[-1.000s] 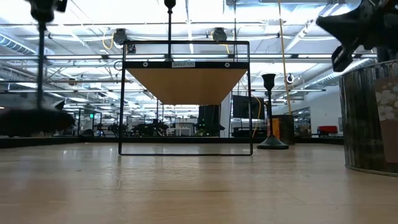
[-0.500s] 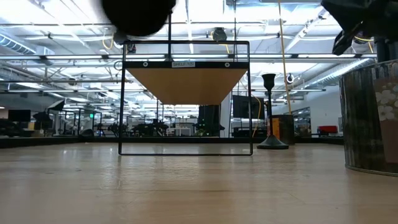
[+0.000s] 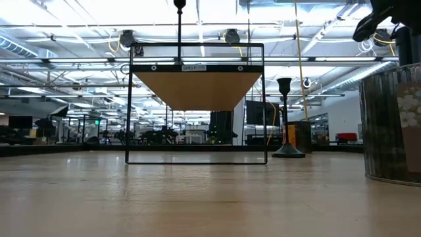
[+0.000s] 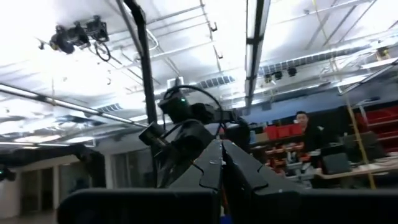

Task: Pick & Place candle stick holders
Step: Put the bottom black candle holder on the shelf

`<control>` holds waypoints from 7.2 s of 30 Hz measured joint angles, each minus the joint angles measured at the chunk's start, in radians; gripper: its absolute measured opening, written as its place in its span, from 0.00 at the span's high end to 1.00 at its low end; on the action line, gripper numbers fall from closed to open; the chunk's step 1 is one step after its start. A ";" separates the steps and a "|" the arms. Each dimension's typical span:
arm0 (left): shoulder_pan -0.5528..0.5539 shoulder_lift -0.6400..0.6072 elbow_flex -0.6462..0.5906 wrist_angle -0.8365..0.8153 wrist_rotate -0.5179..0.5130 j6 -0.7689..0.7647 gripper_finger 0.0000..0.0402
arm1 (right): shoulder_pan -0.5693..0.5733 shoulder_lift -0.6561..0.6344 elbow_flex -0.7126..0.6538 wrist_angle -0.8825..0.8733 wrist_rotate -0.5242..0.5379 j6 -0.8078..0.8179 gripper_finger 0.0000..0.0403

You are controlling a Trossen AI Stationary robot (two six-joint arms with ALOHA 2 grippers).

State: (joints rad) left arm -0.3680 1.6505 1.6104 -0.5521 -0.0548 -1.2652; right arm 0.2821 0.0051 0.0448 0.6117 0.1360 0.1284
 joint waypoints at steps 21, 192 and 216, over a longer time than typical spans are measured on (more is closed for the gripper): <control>0.061 0.270 0.476 -0.262 -0.047 0.104 0.96 | 0.001 0.315 0.352 -0.532 -0.063 0.069 1.00; 0.046 0.285 0.526 -0.325 -0.174 0.243 0.58 | 0.007 1.280 1.133 -0.887 -0.271 0.061 0.94; -0.047 0.120 0.526 -0.323 -0.429 0.316 0.58 | -0.001 1.167 1.132 -0.893 -0.184 -0.013 0.94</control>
State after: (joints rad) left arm -0.4148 1.7707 2.1368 -0.8755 -0.4835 -0.9492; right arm 0.2811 1.1718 1.1770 -0.2818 -0.0484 0.1158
